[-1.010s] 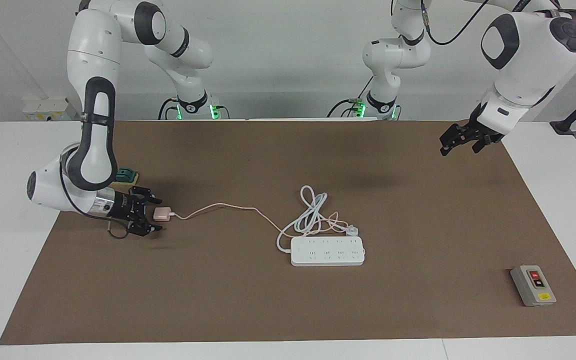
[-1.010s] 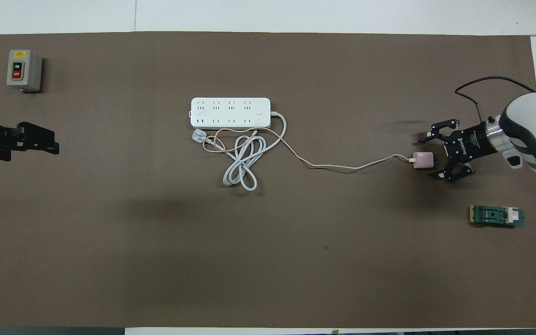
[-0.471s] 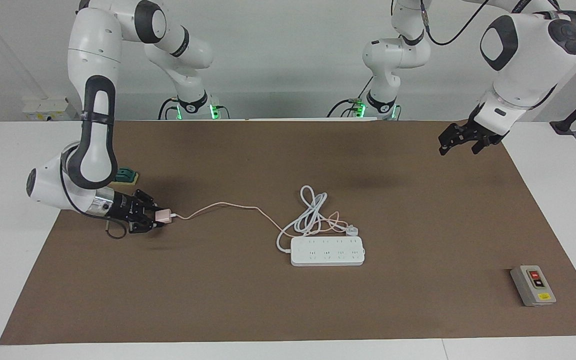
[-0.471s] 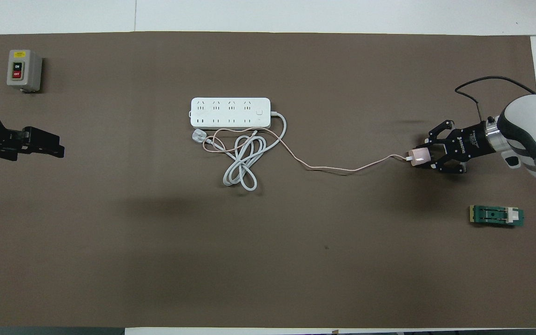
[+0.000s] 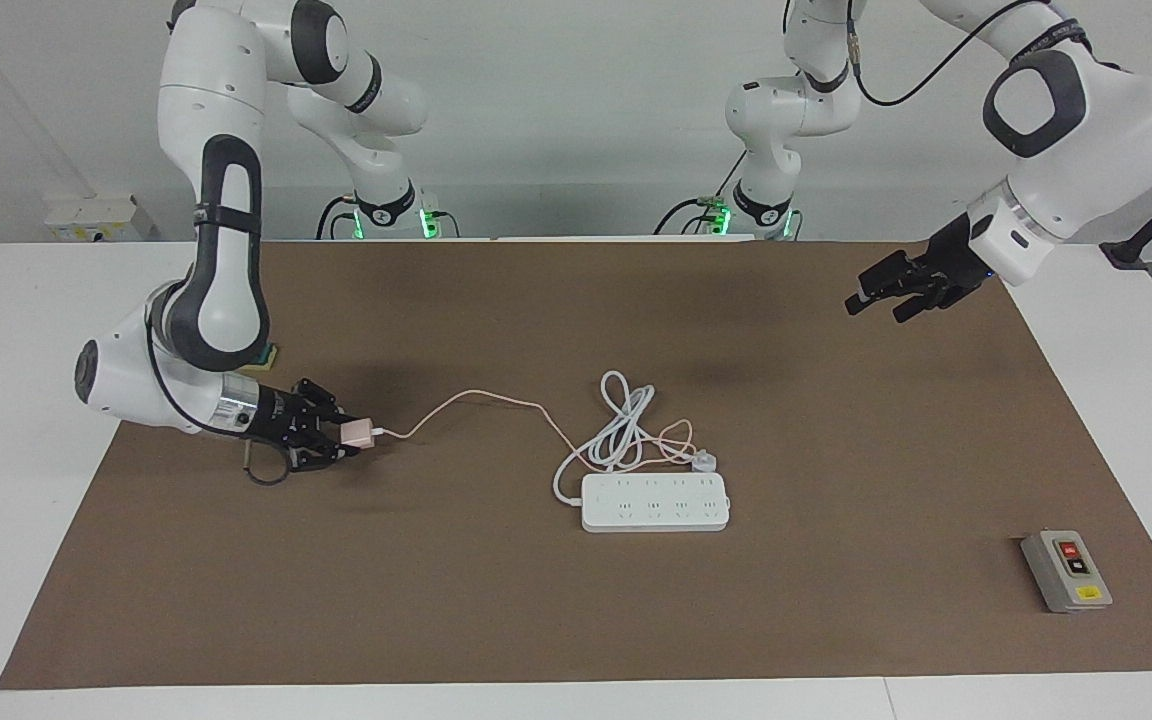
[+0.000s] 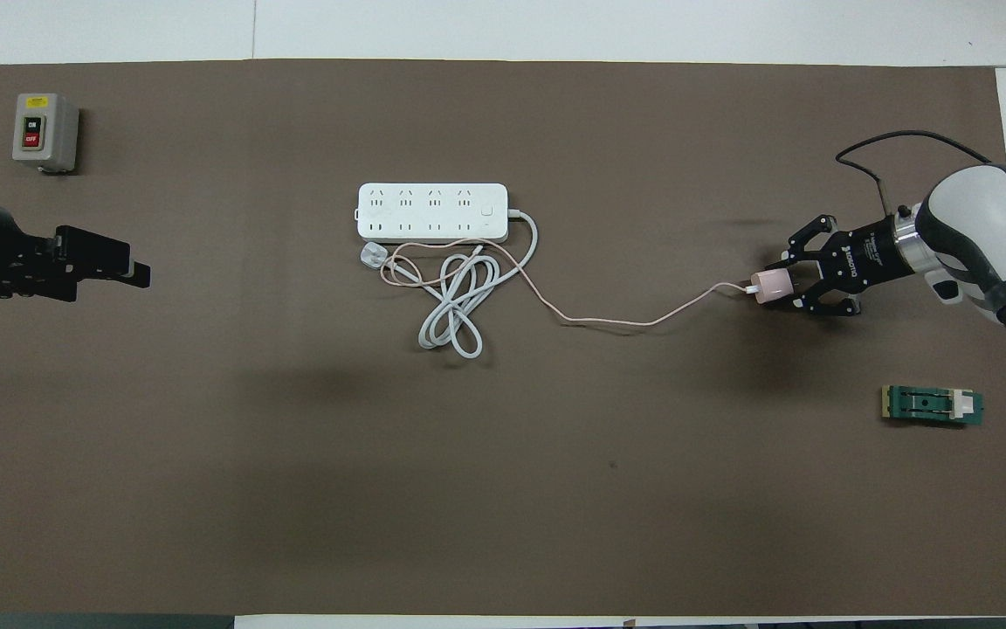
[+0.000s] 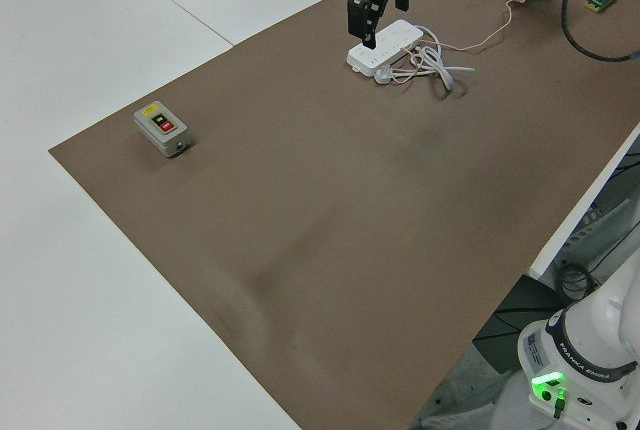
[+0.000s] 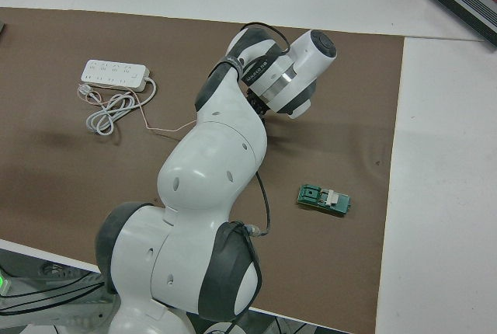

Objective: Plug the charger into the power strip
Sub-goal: 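Close the right gripper on the pink charger plug, then carry the plug to the power strip while the left gripper reaches it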

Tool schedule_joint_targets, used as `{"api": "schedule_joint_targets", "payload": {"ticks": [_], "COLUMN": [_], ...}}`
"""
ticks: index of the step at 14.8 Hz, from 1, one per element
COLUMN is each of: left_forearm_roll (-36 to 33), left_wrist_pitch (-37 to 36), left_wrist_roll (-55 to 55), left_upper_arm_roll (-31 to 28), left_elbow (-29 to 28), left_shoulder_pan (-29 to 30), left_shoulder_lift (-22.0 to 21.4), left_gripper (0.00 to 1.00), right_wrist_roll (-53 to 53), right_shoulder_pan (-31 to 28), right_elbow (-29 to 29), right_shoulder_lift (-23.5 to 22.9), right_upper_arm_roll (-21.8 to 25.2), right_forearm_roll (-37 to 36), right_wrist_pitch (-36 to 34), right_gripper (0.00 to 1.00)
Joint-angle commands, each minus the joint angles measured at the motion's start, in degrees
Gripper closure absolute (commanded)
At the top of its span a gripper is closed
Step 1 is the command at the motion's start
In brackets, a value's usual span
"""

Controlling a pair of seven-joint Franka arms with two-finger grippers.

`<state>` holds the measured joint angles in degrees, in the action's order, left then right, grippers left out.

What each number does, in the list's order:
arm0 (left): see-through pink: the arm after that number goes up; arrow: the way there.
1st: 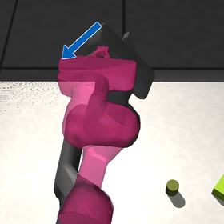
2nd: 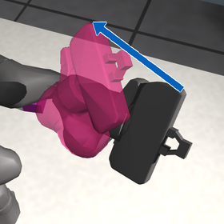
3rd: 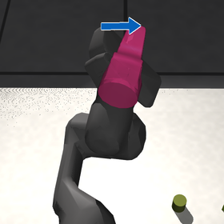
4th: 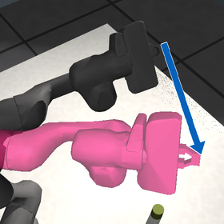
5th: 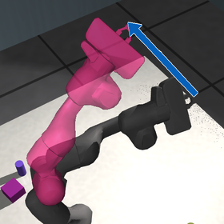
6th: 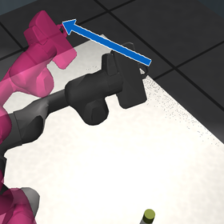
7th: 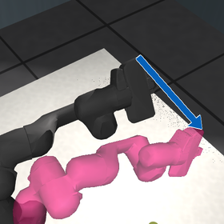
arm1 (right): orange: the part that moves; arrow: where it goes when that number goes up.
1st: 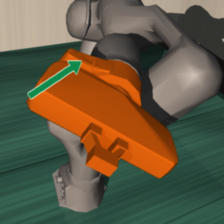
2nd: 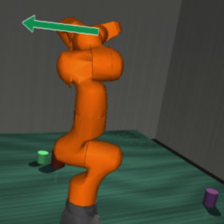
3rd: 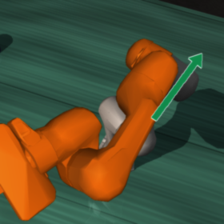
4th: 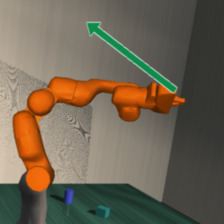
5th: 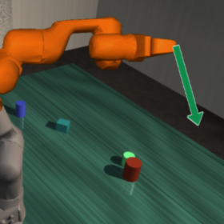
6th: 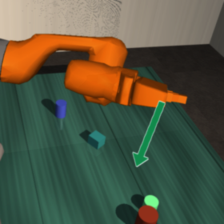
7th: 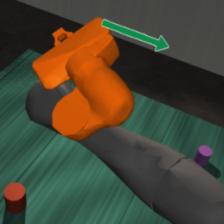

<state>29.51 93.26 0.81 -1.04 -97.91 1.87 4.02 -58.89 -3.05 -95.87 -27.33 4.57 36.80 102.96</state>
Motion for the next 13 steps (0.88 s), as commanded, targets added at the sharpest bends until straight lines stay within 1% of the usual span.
{"api": "schedule_joint_targets", "payload": {"ticks": [1,3,5,6,7,9,10,13], "left_forearm_roll": [11.23,19.23,25.66,28.56,31.11,34.28,38.83,47.02], "left_wrist_pitch": [-1.42,-1.51,-1.42,-1.24,-1.07,-0.80,-1.15,0.68], "left_wrist_roll": [1.29,1.56,1.99,3.65,6.54,13.22,16.29,21.59], "left_upper_arm_roll": [0.16,0.25,0.16,0.16,0.16,0.25,0.16,0.42], "left_elbow": [1.06,0.09,-1.84,-3.85,-5.61,-6.94,-7.73,-8.61], "left_shoulder_pan": [2.61,4.54,5.16,5.77,6.21,6.66,6.48,5.26], "left_shoulder_lift": [3.54,5.47,5.91,6.00,6.26,8.63,10.03,13.02], "left_gripper": [0.00,0.00,0.00,0.00,0.00,0.00,0.00,0.00], "right_wrist_roll": [-6.83,-11.49,-16.50,-18.18,-19.59,-22.74,-24.59,-28.29], "right_shoulder_pan": [3.39,6.98,10.06,11.56,13.14,16.39,17.62,21.58], "right_elbow": [4.64,7.70,10.96,12.19,12.81,13.95,14.05,14.13], "right_shoulder_lift": [0.87,1.14,1.05,1.05,1.14,1.14,1.14,1.84], "right_upper_arm_roll": [-0.35,-0.53,-0.79,-0.79,-0.79,-0.79,-0.79,-0.88], "right_forearm_roll": [0.37,0.73,1.25,2.65,3.44,3.45,3.36,3.54], "right_wrist_pitch": [-2.15,-2.15,-2.06,-1.98,-1.54,-1.10,-0.92,1.35], "right_gripper": [1.00,1.00,1.00,1.00,1.00,1.00,1.00,1.00]}}
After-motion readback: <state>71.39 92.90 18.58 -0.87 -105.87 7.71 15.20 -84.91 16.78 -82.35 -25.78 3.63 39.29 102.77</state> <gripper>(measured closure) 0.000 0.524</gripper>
